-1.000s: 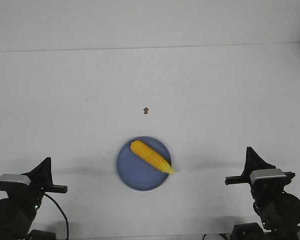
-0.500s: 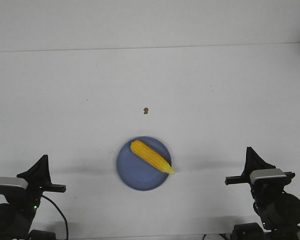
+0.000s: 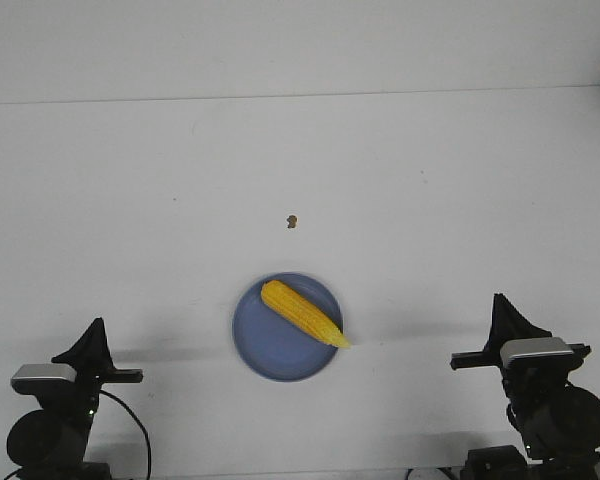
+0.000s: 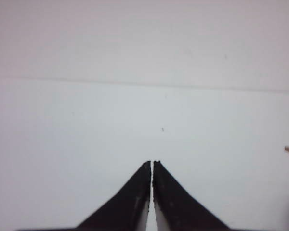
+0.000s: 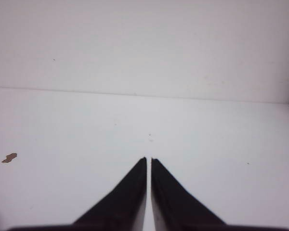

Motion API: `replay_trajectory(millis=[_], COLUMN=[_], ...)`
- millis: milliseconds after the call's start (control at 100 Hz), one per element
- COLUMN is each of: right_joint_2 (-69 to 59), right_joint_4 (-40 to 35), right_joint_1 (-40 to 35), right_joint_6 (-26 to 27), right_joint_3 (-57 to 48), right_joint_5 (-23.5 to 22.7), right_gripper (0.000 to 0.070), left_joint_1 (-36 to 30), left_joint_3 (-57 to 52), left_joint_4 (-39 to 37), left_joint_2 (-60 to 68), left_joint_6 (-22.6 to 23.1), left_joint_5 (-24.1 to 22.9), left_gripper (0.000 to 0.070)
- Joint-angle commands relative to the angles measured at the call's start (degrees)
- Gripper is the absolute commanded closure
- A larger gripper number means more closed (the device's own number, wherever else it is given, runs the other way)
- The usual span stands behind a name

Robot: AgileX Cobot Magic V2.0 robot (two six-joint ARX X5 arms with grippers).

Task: Place corn on plate with both arms

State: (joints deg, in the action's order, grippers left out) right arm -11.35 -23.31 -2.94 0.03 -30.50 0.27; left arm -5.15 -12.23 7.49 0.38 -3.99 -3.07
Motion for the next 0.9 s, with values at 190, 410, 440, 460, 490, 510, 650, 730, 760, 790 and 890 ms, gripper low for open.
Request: replay_trajectory(millis=[190, 410, 440, 460, 490, 510, 650, 730, 760, 790, 890], right_joint_2=[-0.13, -0.13, -0.13, -0.13, -0.13, -0.13, -0.13, -0.13, -0.13, -0.13, -0.13], right_joint_4=[0.61, 0.61, 0.61, 0.61, 0.61, 0.61, 0.61, 0.61, 0.61, 0.61, 0.61], right_joint_1=[-0.04, -0.04, -0.04, -0.04, -0.04, -0.04, -0.04, -0.04, -0.04, -0.04, -0.04], right_joint_6=[0.39, 0.39, 0.39, 0.39, 0.39, 0.39, 0.39, 0.39, 0.39, 0.39, 0.39], right_joint_3=[-0.33, -0.33, -0.33, -0.35, -0.35, -0.35, -0.35, -0.33, -0.33, -0.33, -0.35], right_joint_5=[0.20, 0.20, 0.17, 0.20, 0.17, 0.17, 0.17, 0.17, 0.17, 0.20, 0.17], right_gripper=[0.0681, 0.0681, 0.0681, 0.0681, 0.0681, 0.0681, 0.0681, 0.0681, 0.0681, 0.0681, 0.0681], left_joint_1=[-0.09, -0.13, -0.13, -0.13, -0.13, -0.13, -0.13, -0.13, -0.11, -0.11, -0.11], left_joint_3=[3.67, 7.78, 8.35, 8.74, 9.29, 9.73, 11.45, 11.43, 11.43, 11.43, 11.43], left_joint_4=[-6.08, -11.74, -12.44, -12.96, -13.70, -14.25, -16.13, -16.52, -16.76, -16.92, -16.90], left_joint_2=[-0.20, -0.20, -0.20, -0.20, -0.20, -0.20, -0.20, -0.20, -0.20, -0.20, -0.20], left_joint_6=[0.28, -0.68, -0.83, -0.85, -0.96, -1.14, -1.42, -1.40, -1.29, -1.25, -1.57], left_joint_5=[-0.04, 0.11, 0.11, 0.11, 0.11, 0.11, 0.11, 0.09, 0.09, 0.09, 0.11], left_gripper=[0.0685, 0.0685, 0.0685, 0.0685, 0.0685, 0.0685, 0.0685, 0.0685, 0.0685, 0.0685, 0.0685])
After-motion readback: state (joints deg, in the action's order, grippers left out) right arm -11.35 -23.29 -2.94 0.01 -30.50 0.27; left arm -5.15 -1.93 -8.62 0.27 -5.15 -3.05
